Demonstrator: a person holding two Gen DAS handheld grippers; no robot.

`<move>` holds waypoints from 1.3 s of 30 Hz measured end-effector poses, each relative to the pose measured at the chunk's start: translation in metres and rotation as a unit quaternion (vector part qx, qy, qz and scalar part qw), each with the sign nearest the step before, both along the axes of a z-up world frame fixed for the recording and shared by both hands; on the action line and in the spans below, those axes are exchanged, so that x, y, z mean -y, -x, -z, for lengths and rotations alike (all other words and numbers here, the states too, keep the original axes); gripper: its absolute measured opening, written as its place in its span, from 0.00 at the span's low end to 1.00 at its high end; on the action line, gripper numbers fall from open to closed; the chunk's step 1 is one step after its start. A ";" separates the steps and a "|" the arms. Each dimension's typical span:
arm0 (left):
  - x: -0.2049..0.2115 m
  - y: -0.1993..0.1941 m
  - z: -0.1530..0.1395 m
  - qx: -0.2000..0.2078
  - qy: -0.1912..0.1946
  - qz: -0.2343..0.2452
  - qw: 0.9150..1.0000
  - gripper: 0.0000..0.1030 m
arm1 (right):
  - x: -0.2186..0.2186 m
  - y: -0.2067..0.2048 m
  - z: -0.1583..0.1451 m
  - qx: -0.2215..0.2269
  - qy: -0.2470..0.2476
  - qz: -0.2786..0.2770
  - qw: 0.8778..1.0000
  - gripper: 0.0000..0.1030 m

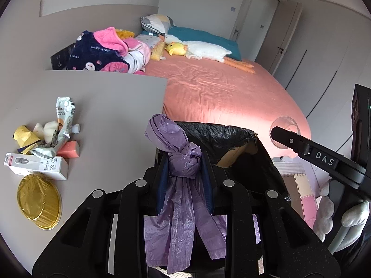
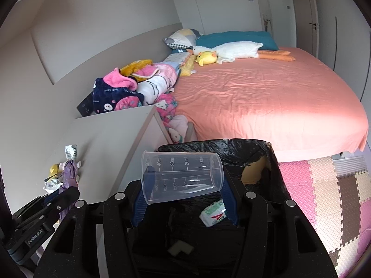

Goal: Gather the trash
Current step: 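Carry the bag and cup over the bin and release both, then return both tools to the table and grasp the gold tin with the left gripper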

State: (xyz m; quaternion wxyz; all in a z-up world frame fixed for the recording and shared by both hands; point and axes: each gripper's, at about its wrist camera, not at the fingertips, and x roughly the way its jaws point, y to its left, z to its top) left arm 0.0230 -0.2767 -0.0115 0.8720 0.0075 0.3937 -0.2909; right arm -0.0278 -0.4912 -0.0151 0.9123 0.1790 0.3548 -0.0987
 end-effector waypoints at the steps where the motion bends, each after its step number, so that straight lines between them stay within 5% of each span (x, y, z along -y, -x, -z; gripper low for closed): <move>1: 0.004 0.000 0.002 -0.003 -0.002 0.004 1.000 0.25 | 0.003 0.001 0.001 -0.002 0.000 0.003 1.000 0.54; 10: 0.029 0.002 0.016 -0.035 0.004 0.065 0.997 0.29 | 0.023 0.008 0.008 -0.009 -0.007 0.021 1.000 0.55; 11: 0.032 0.003 0.017 -0.035 -0.002 0.069 0.997 0.52 | 0.024 0.008 0.008 -0.011 -0.006 0.029 0.999 0.66; 12: 0.034 0.004 0.017 -0.030 -0.018 0.058 0.998 0.88 | 0.026 0.011 0.007 -0.010 -0.001 0.046 0.999 0.75; 13: 0.035 0.007 0.017 -0.018 -0.029 0.047 0.998 0.95 | 0.028 0.014 0.007 -0.006 0.004 0.061 0.998 0.86; 15: 0.035 0.012 0.014 0.012 -0.035 0.043 0.998 0.94 | 0.030 0.019 0.007 0.001 0.013 0.079 0.997 0.90; 19: 0.029 0.010 0.015 0.007 -0.037 0.032 0.999 0.94 | 0.027 0.020 0.013 -0.022 0.038 0.092 0.995 0.97; 39: -0.050 -0.007 0.015 0.001 -0.034 -0.061 0.998 0.94 | -0.048 -0.015 0.019 -0.031 0.012 -0.023 0.999 0.97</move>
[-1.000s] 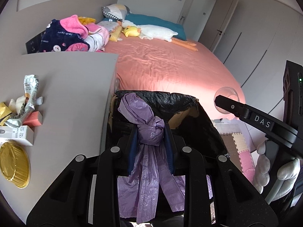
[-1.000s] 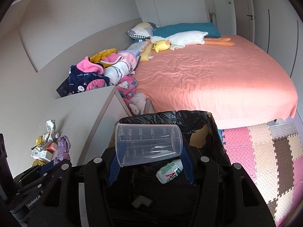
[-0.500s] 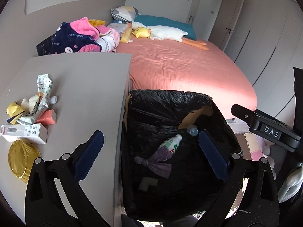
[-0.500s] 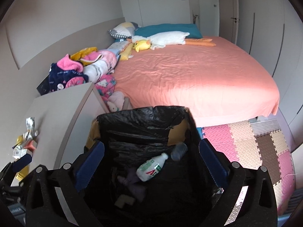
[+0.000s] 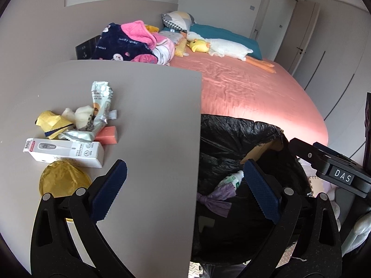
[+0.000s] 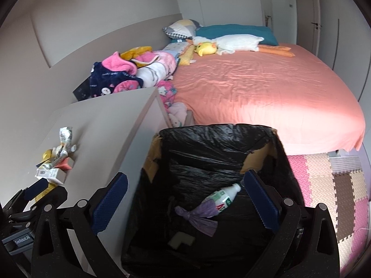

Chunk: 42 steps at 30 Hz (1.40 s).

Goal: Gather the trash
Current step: 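Return both tools to the table and grasp the gold tin with the left gripper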

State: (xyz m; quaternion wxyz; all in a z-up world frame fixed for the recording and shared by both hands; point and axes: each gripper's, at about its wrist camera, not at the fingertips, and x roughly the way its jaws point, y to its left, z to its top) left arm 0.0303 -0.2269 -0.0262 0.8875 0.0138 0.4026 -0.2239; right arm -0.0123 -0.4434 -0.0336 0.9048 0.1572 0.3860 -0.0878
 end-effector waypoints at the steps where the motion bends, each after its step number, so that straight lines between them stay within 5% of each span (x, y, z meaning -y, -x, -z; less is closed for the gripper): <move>1: -0.004 0.000 0.000 0.001 -0.001 -0.005 1.000 0.94 | -0.005 -0.002 0.000 0.000 -0.002 -0.005 1.000 0.97; 22: -0.104 -0.010 0.015 -0.006 -0.023 -0.108 0.994 0.94 | -0.092 -0.040 0.003 0.022 -0.027 -0.106 0.994 0.97; 38: -0.125 -0.024 0.037 -0.023 -0.049 -0.129 0.990 0.93 | -0.144 -0.073 0.006 0.012 -0.018 -0.166 0.986 0.97; 42: -0.127 -0.028 0.045 -0.035 -0.049 -0.122 0.991 0.74 | -0.153 -0.078 0.007 0.009 -0.018 -0.176 0.984 0.97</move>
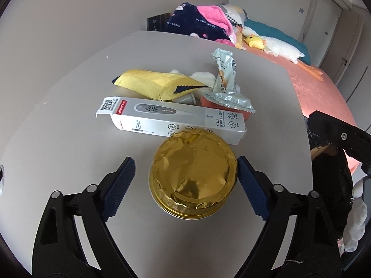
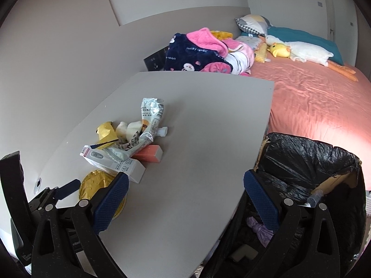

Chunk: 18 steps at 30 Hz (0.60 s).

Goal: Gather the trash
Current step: 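Lift the gold tin with the left gripper while the right grasps the snack wrapper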

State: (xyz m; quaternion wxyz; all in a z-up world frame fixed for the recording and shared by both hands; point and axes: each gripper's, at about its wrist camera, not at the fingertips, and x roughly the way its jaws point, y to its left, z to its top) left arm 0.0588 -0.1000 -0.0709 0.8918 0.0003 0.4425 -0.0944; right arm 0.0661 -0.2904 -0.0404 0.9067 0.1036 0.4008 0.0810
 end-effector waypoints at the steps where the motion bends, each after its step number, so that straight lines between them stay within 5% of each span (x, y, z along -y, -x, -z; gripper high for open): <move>1: -0.001 0.000 0.002 -0.006 0.006 0.002 1.000 0.69 | -0.002 -0.001 0.000 0.000 0.000 -0.002 1.000 0.97; 18: -0.035 0.006 -0.035 0.044 0.003 -0.015 0.999 0.69 | -0.049 -0.024 0.003 0.002 0.004 -0.061 0.998 0.93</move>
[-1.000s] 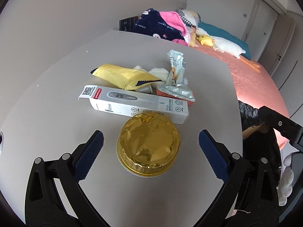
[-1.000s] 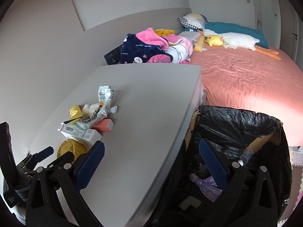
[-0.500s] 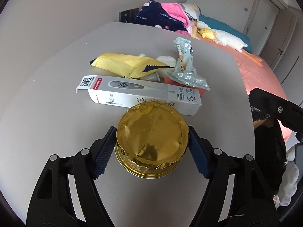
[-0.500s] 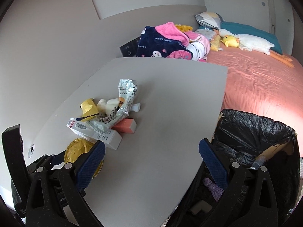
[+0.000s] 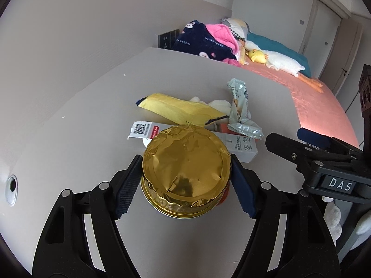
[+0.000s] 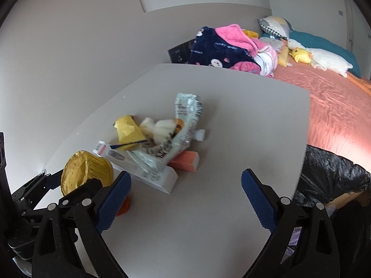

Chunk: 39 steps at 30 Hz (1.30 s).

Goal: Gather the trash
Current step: 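Lift the gold tin with the left gripper while the right grasps the snack wrapper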

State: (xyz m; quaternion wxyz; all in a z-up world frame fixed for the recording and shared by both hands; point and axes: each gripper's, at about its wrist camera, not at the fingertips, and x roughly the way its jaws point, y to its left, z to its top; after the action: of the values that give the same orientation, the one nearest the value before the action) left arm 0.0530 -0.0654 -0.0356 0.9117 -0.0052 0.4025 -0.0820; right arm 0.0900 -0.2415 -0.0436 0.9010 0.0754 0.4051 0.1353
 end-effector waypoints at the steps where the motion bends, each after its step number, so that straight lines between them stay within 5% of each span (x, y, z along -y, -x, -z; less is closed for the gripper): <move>1: -0.002 -0.001 0.000 0.000 -0.001 0.000 1.000 0.69 | -0.003 -0.001 -0.001 0.002 0.002 -0.003 1.000 0.92; 15: -0.043 -0.009 -0.003 -0.002 0.004 -0.048 0.999 0.69 | -0.040 -0.026 0.009 0.000 0.055 -0.022 0.998 0.84; 18: -0.047 -0.009 -0.004 -0.002 0.007 -0.053 0.999 0.69 | -0.042 -0.029 0.014 -0.009 0.061 -0.026 0.998 0.68; 20: -0.048 -0.009 -0.004 -0.001 0.008 -0.054 0.998 0.69 | -0.040 -0.029 0.016 -0.019 0.047 -0.032 0.998 0.42; 22: -0.049 -0.008 -0.006 0.001 0.010 -0.055 0.998 0.69 | -0.034 -0.026 0.013 -0.015 0.029 -0.031 0.999 0.29; 26: -0.047 -0.004 -0.011 0.008 0.013 -0.051 0.999 0.69 | -0.022 -0.018 0.004 0.001 0.011 -0.017 1.000 0.21; 39: -0.023 0.017 -0.034 0.039 0.020 -0.017 0.999 0.69 | 0.020 0.017 -0.035 0.045 -0.010 0.026 0.999 0.16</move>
State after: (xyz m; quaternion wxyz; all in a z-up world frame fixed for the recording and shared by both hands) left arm 0.0361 -0.0427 -0.0012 0.9277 -0.0269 0.3649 -0.0744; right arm 0.0733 -0.2611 -0.0091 0.9208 0.0885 0.3607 0.1187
